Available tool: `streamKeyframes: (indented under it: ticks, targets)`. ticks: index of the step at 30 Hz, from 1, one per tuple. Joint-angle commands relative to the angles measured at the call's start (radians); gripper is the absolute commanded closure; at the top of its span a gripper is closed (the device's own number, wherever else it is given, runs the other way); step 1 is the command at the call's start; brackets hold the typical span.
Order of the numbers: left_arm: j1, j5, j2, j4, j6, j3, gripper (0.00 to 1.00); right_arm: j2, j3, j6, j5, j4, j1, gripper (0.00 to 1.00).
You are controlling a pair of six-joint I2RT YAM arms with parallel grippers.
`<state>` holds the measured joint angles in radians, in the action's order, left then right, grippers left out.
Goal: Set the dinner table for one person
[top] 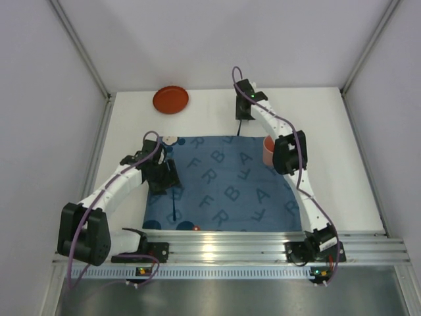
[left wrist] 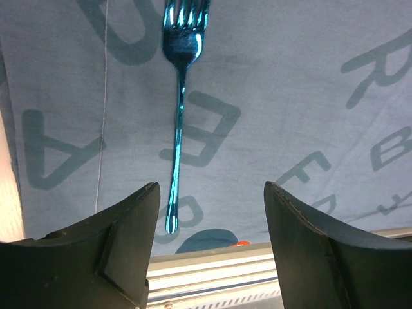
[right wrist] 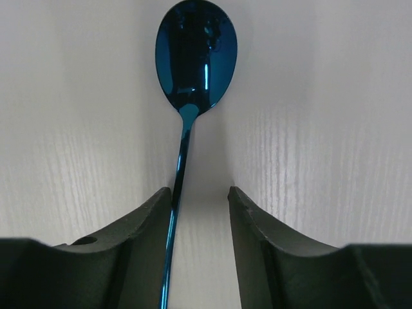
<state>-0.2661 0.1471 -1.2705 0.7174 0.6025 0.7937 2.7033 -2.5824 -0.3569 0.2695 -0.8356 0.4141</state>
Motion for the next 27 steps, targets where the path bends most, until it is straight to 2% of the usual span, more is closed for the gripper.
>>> streamKeyframes:
  ticks: [1,6,7,12,14,20,27]
  targets:
    - [0.002,0.025,-0.006,-0.036,-0.009,0.047,0.29,0.032,0.065,0.038,0.011,-0.163,-0.073,0.6]
    - [0.002,0.037,-0.026,-0.05,-0.01,0.056,0.3,0.039,0.073,0.07,0.039,-0.178,-0.089,0.76]
    - [0.002,0.032,-0.027,-0.05,-0.012,0.059,0.3,0.041,0.074,0.068,0.037,-0.181,-0.089,0.83]
    - [0.002,0.029,-0.035,-0.047,-0.013,0.067,0.3,0.044,0.071,0.068,0.034,-0.178,-0.089,0.93]
    - [0.002,0.029,-0.038,-0.047,-0.015,0.068,0.3,0.044,0.068,0.068,0.033,-0.178,-0.089,1.0]
    - [0.002,0.029,-0.056,-0.049,-0.026,0.084,0.3,0.027,0.047,0.07,0.013,-0.145,-0.089,1.0]
    - [0.002,0.046,-0.099,-0.073,-0.043,0.113,0.31,-0.12,0.015,0.009,-0.042,-0.016,-0.13,1.0]
